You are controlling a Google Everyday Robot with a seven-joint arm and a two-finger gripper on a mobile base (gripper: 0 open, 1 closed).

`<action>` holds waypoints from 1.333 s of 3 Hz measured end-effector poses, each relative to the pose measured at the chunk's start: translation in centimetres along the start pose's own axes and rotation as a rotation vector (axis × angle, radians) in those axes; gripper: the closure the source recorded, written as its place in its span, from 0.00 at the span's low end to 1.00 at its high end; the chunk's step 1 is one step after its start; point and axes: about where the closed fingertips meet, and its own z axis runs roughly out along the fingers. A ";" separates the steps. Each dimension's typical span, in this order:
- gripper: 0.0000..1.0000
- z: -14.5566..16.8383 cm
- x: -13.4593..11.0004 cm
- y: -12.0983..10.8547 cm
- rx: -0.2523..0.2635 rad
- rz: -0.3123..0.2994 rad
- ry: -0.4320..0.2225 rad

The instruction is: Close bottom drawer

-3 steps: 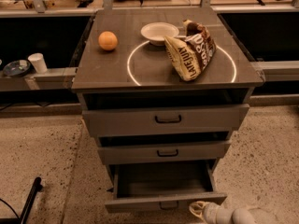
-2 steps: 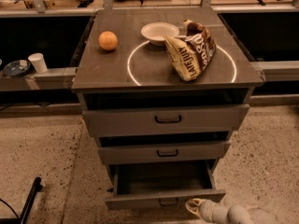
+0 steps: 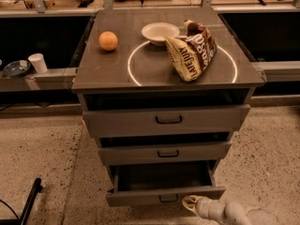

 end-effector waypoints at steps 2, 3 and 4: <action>0.82 1.1 -0.5 0.7 -0.021 -0.001 -0.004; 0.59 1.1 -0.5 0.7 -0.021 -0.001 -0.004; 0.28 1.1 -0.5 0.7 -0.021 -0.001 -0.004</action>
Offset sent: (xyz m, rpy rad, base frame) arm -0.0002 0.0112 -0.0028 0.0035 0.0076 0.0147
